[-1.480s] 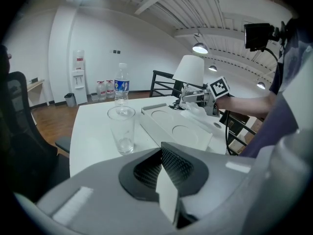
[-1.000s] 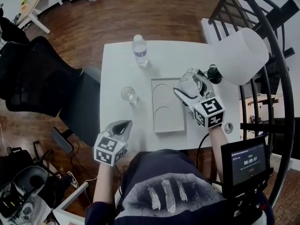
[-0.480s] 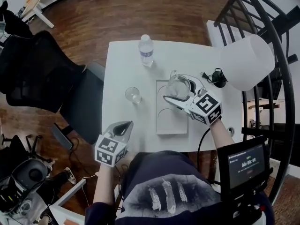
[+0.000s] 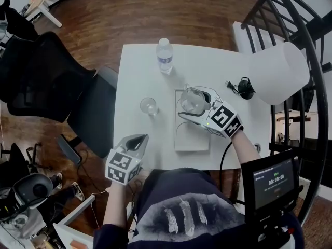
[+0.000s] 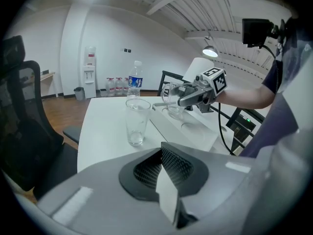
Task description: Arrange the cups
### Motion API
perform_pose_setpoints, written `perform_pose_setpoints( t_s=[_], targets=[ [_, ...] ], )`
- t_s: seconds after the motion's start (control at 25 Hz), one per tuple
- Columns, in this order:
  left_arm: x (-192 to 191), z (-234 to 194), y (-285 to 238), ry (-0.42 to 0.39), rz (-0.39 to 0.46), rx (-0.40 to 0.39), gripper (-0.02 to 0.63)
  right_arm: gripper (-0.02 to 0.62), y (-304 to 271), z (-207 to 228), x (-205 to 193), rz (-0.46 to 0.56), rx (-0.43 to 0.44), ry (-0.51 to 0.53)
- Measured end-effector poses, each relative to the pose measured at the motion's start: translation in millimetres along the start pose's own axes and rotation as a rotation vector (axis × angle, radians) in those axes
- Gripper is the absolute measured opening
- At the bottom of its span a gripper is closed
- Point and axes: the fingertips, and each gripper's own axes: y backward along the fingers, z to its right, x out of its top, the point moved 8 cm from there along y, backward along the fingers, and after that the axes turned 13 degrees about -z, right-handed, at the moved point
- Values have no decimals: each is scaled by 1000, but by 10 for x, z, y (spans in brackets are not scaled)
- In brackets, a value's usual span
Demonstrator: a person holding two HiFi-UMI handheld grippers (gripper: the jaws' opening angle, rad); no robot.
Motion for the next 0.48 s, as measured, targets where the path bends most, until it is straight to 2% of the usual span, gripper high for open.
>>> perform_pose_setpoints(
  t_s=[0.2, 0.36, 0.48],
  targets=[
    [-24, -11, 1, 6, -11, -2, 15, 402, -99, -22, -61, -30, 11, 22],
    [-34, -16, 14, 8, -15, -1, 15, 402, -102, -30, -44, -3, 22, 14],
    [-32, -7, 16, 4, -17, -8, 15, 402, -100, -59, -36, -6, 18, 47]
  ],
)
